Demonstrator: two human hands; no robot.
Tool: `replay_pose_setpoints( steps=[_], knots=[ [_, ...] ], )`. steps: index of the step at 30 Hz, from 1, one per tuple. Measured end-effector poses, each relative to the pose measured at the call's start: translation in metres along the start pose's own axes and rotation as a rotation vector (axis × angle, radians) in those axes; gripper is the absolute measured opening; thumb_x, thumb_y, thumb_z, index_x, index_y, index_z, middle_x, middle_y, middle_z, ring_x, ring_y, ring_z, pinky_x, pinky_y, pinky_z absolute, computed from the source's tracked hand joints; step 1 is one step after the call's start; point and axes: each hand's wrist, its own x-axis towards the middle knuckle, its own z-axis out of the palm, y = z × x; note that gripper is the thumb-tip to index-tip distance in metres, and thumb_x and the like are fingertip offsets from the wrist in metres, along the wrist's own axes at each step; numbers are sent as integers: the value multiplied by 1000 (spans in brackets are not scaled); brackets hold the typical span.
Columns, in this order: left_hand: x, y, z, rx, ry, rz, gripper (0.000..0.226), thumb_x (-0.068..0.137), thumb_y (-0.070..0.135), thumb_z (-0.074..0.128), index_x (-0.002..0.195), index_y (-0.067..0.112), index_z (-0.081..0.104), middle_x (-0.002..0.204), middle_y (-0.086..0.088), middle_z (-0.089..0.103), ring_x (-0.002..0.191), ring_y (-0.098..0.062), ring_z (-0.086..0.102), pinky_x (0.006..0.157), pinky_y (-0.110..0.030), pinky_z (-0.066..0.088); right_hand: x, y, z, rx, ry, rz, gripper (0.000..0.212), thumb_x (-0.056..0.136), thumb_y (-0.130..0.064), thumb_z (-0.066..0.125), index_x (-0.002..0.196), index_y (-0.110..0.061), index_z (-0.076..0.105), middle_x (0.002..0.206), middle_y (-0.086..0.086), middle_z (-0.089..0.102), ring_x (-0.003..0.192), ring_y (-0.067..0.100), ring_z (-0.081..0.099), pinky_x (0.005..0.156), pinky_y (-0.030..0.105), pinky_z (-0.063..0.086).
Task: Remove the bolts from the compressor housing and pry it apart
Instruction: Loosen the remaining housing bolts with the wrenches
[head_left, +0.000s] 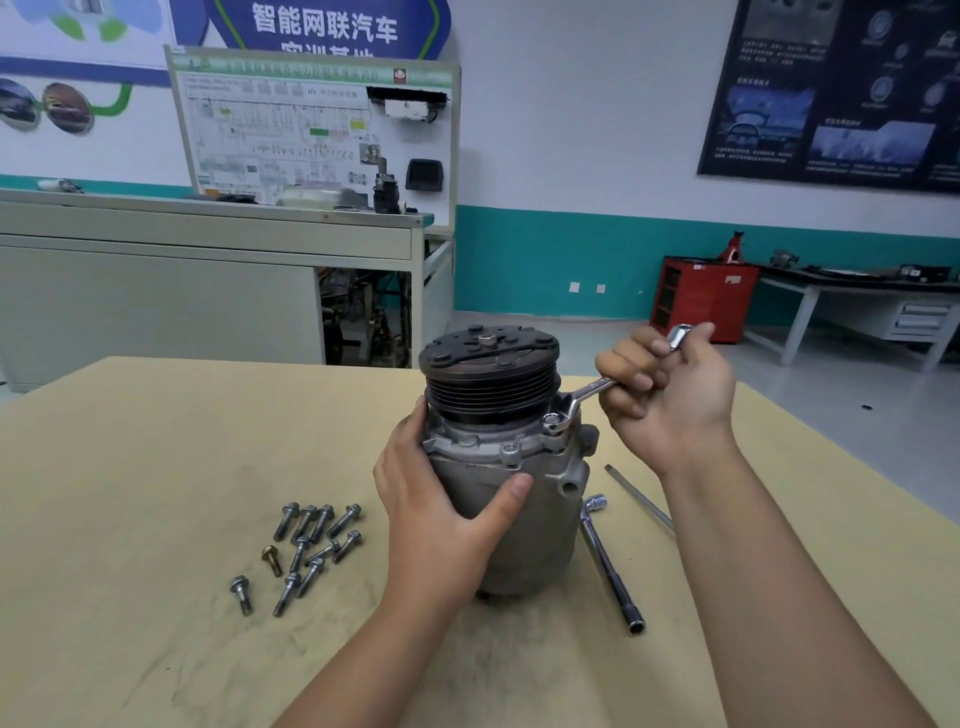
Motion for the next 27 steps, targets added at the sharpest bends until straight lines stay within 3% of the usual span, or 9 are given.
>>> replay_pose_setpoints(
  steps=[4, 6, 10, 13, 15, 19, 24, 27],
  knots=[
    [0, 1, -1, 17, -9, 6, 81, 60, 72, 56, 130, 54, 19, 133, 20, 30, 127, 1, 21, 94, 6, 10, 13, 2, -4, 15, -11, 112, 61, 97, -58, 16, 56, -17, 37, 43, -7, 23, 33, 5, 26, 30, 18, 11],
    [-1, 1, -1, 32, -18, 27, 82, 60, 72, 56, 130, 55, 19, 133, 20, 29, 128, 0, 21, 96, 2, 12, 18, 2, -6, 13, -15, 144, 59, 97, -57, 16, 59, -17, 36, 42, -8, 24, 32, 5, 25, 30, 18, 11],
    [-5, 3, -1, 79, -82, 98, 86, 61, 74, 56, 134, 57, 13, 140, 16, 28, 135, -7, 19, 105, -19, 19, 23, -3, -10, -12, -12, 216, 61, 99, -54, 17, 57, -16, 39, 40, -8, 24, 30, 4, 25, 29, 18, 10],
    [-8, 3, 0, 114, -117, 208, 85, 66, 74, 56, 135, 62, 9, 142, 16, 25, 136, 1, 15, 108, -14, 14, 21, -13, -18, -74, 46, 223, 57, 99, -52, 19, 59, -17, 37, 39, -9, 24, 27, 3, 23, 27, 18, 12],
    [-9, 5, 3, 144, -137, 288, 78, 71, 70, 55, 137, 56, 17, 140, 21, 23, 135, 4, 14, 108, -17, 13, 16, -21, -28, -121, 120, 202, 55, 100, -52, 20, 60, -17, 36, 37, -9, 23, 26, 4, 21, 26, 18, 11],
    [-12, 11, 19, 179, -163, 428, 57, 85, 63, 47, 135, 38, 35, 143, 13, 28, 133, -6, 24, 112, -22, 20, 2, -33, -49, -185, 244, 169, 53, 100, -53, 20, 62, -18, 33, 34, -8, 21, 25, 4, 17, 29, 18, 6],
    [-7, 8, 12, 110, -130, 357, 52, 88, 71, 35, 130, 41, 38, 137, 19, 27, 131, 3, 24, 108, -8, 14, -1, -28, -47, -121, 213, 159, 58, 99, -54, 20, 58, -16, 35, 36, -7, 21, 25, 4, 18, 28, 16, 8],
    [-7, 11, 8, 66, -142, 321, 56, 81, 77, 39, 128, 48, 35, 135, 25, 29, 132, 5, 22, 107, -15, 19, 0, -23, -45, -104, 219, 145, 57, 99, -54, 21, 59, -16, 35, 38, -8, 20, 26, 3, 18, 28, 15, 7]
  ],
)
